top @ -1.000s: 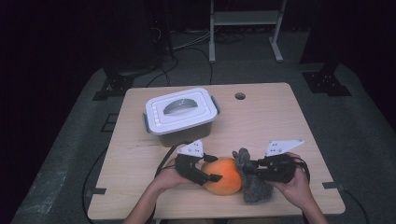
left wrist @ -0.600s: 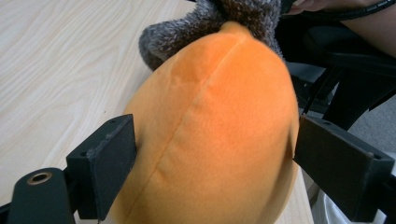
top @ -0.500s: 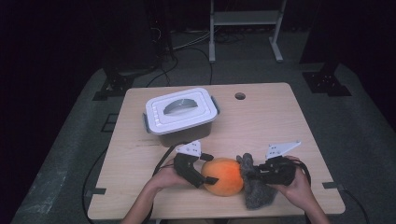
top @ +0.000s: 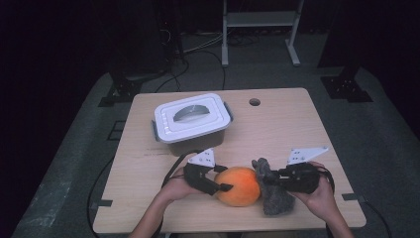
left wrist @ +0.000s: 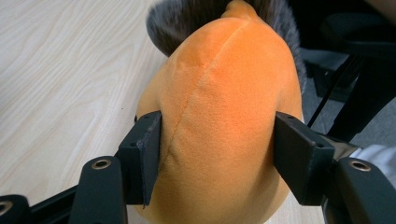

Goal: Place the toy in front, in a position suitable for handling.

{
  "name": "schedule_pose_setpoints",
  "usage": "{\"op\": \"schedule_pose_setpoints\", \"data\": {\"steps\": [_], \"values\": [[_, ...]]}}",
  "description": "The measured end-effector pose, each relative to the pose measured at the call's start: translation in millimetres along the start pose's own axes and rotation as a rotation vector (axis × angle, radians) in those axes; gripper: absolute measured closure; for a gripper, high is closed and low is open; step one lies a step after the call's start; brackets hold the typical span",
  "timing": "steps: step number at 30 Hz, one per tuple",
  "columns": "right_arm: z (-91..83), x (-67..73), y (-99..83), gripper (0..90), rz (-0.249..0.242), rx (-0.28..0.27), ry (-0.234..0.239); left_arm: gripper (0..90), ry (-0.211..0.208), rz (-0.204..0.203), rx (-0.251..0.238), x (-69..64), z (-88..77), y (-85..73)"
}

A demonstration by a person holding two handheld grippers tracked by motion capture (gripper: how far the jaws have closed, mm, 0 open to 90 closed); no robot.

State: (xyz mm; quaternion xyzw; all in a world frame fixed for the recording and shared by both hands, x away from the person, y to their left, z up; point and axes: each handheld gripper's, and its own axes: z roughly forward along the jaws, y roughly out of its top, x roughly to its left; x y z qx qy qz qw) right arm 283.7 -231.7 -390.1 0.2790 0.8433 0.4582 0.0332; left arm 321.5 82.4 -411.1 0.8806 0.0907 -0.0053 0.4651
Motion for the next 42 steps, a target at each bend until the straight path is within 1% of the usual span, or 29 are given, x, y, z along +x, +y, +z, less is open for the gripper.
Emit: {"op": "schedule_pose_setpoints", "data": {"steps": [2,4,7,9,12,16,20,22,24,25,27,29,31,32,33,34,36,38,39,40,42], "values": [[-3.0,5.5,6.1,73.4,-0.015,-0.029,-0.001,37.7,0.006,0.018,0.007,-3.3,1.0,2.9],[-3.9,10.8,11.1,73.3,-0.033,-0.046,-0.006,38.0,0.014,0.029,0.014,-6.7,2.1,5.8],[-0.2,15.3,13.2,72.9,-0.053,-0.038,-0.019,38.1,0.022,0.048,0.027,-9.7,1.9,8.0],[2.6,14.2,12.0,72.9,-0.052,-0.032,-0.018,38.5,0.024,0.048,0.021,-9.4,0.2,8.1],[5.0,9.6,10.1,72.9,-0.032,-0.025,-0.01,39.2,0.021,0.048,0.011,-8.3,-1.9,8.8],[13.1,6.2,5.3,72.6,-0.015,0.001,0.007,39.5,0.018,0.051,0.006,-7.7,-3.4,9.1],[13.9,4.3,3.3,72.6,-0.007,-0.001,0.017,39.4,0.018,0.056,0.006,-8.1,-4.0,9.4],[13.8,4.4,2.9,72.5,-0.007,0.0,0.018,38.9,0.012,0.059,-0.003,-7.8,-3.8,8.6],[13.8,4.7,2.2,72.6,-0.002,0.003,0.02,36.1,0.001,0.055,-0.015,-5.7,-4.2,7.2],[13.7,4.4,1.7,72.6,-0.002,0.005,0.02,32.7,-0.012,0.05,-0.025,-4.1,-4.8,6.1],[14.3,3.1,0.0,72.6,0.002,0.011,0.027,26.2,-0.015,0.034,-0.049,0.3,-8.2,3.4],[15.1,1.4,-1.8,72.6,0.007,0.014,0.03,17.3,-0.023,0.015,-0.05,4.4,-10.0,0.0],[14.7,-0.3,-3.1,72.5,0.013,0.015,0.035,13.1,-0.025,-0.007,-0.055,8.8,-10.3,-5.2],[14.6,-1.0,-3.5,72.5,0.013,0.014,0.036,10.8,-0.038,-0.029,-0.05,11.5,-8.5,-8.3],[14.6,-1.7,-4.1,72.4,0.013,0.013,0.038,10.1,-0.043,-0.038,-0.045,12.5,-7.1,-9.8],[14.6,-1.8,-4.3,72.4,0.016,0.013,0.04,9.9,-0.045,-0.041,-0.037,14.0,-5.3,-11.7],[14.9,-2.2,-4.8,72.4,0.018,0.012,0.043,9.0,-0.078,-0.072,-0.029,16.7,-1.0,-14.7],[15.4,-1.7,-4.7,72.3,0.018,0.016,0.042,9.7,-0.098,-0.085,-0.037,17.5,2.6,-17.2],[15.7,-1.5,-4.6,72.3,0.015,0.018,0.04,13.3,-0.109,-0.084,-0.041,17.3,2.8,-17.8],[16.0,-1.4,-4.6,72.2,0.014,0.019,0.039,18.0,-0.109,-0.074,-0.047,16.9,2.1,-17.9],[16.1,-1.7,-5.1,72.2,0.018,0.022,0.037,26.7,-0.094,-0.064,-0.047,14.9,0.8,-16.8]]}}
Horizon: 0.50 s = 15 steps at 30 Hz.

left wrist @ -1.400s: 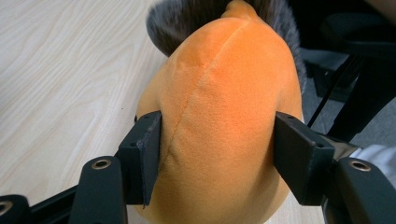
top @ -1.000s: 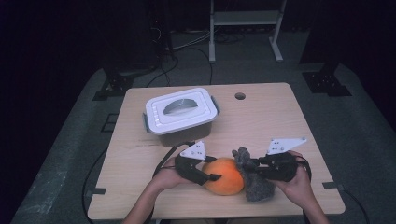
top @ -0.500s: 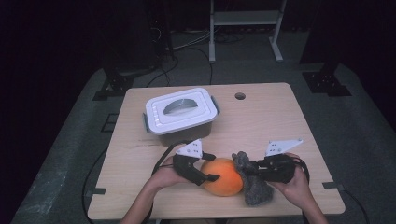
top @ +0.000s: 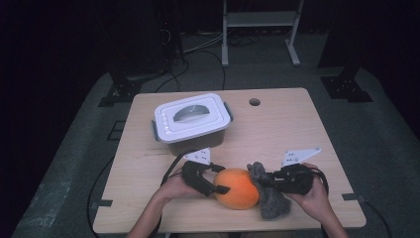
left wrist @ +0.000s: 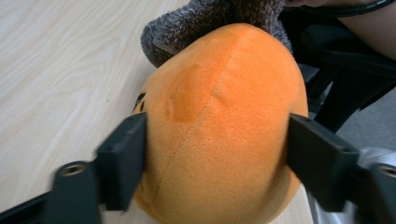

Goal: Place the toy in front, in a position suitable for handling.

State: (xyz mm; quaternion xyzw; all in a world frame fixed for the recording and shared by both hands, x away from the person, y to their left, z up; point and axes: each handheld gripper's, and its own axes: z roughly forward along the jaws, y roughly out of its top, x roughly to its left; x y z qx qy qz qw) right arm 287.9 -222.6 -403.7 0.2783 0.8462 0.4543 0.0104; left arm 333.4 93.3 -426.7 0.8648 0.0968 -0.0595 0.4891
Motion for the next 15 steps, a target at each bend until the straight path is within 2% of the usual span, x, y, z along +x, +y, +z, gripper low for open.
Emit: {"op": "schedule_pose_setpoints", "data": {"steps": [2,5,11,15], "values": [[-0.3,-0.3,-0.1,72.2,0.005,0.001,-0.001,34.6,0.011,0.008,-0.002,-1.7,-0.7,0.8],[-2.0,-1.0,1.1,72.6,0.004,-0.006,0.0,40.1,0.024,0.01,-0.006,-1.8,-4.6,2.5],[-9.8,-2.0,4.2,73.3,0.004,-0.035,-0.019,41.8,0.082,0.028,-0.028,-5.0,-13.8,7.8],[-15.3,-1.4,7.3,73.4,0.003,-0.056,-0.023,42.0,0.109,0.03,-0.018,-4.5,-18.1,8.9]]}}
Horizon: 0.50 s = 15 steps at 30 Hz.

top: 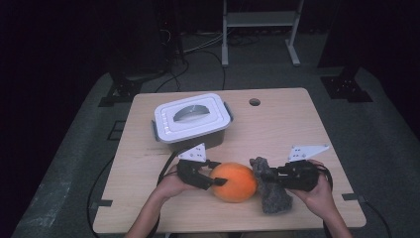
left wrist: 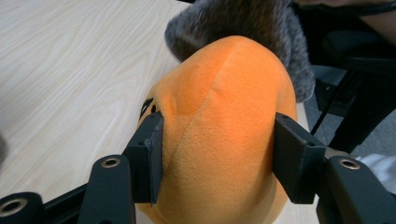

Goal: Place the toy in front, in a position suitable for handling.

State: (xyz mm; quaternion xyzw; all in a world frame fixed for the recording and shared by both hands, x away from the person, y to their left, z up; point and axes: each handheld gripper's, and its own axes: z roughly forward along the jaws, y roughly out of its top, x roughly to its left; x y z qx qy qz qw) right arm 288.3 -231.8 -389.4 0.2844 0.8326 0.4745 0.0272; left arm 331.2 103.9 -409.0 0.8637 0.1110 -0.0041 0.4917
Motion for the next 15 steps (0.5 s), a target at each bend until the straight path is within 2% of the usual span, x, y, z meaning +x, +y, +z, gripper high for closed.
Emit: {"op": "schedule_pose_setpoints", "data": {"steps": [2,5,10,13,15], "values": [[-4.1,3.0,3.2,73.4,-0.008,-0.015,-0.006,42.1,0.004,0.006,0.006,-0.7,-0.7,1.0],[-7.7,13.3,11.0,73.4,-0.047,-0.028,-0.013,42.2,0.006,0.028,0.018,-4.3,0.2,4.7],[1.0,26.0,18.4,73.3,-0.099,-0.008,-0.017,42.3,0.002,0.075,0.035,-13.9,4.8,12.1],[13.2,22.6,11.9,73.4,-0.094,0.049,-0.029,42.4,0.003,0.078,0.045,-13.3,5.9,11.0],[19.9,17.3,4.8,73.5,-0.068,0.06,-0.003,42.5,0.001,0.078,0.047,-13.2,7.0,9.8]]}}
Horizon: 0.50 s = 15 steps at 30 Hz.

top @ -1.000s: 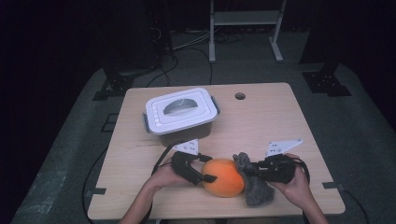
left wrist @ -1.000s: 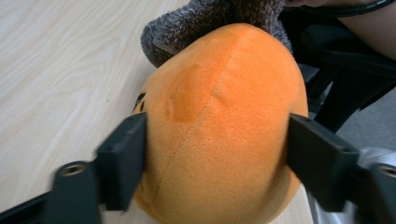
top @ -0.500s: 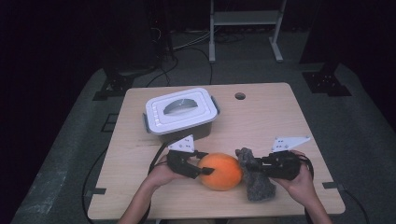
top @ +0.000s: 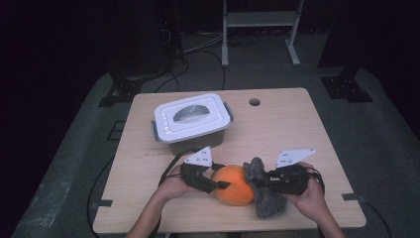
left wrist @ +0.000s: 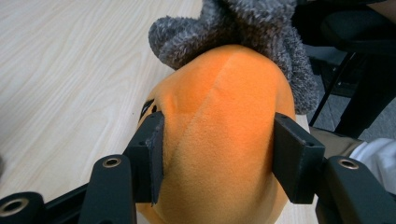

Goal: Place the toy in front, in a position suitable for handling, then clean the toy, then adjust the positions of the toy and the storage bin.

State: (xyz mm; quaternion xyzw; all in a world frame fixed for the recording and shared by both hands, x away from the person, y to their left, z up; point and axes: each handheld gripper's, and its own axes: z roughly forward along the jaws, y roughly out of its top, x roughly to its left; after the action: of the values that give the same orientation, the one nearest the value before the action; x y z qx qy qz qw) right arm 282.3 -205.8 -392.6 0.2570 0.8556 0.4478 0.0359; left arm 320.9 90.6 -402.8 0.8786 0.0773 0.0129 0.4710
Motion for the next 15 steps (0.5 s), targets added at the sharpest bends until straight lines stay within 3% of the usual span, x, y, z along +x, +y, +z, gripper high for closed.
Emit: {"op": "schedule_pose_setpoints", "data": {"steps": [2,15], "values": [[0.5,-3.0,-1.7,73.5,0.016,-0.007,0.015,42.5,0.004,-0.002,-0.002,-0.5,-0.5,0.9],[5.9,-3.1,2.3,73.2,-0.009,0.003,0.008,43.3,0.045,0.001,-0.023,-5.0,-9.3,3.2]]}}
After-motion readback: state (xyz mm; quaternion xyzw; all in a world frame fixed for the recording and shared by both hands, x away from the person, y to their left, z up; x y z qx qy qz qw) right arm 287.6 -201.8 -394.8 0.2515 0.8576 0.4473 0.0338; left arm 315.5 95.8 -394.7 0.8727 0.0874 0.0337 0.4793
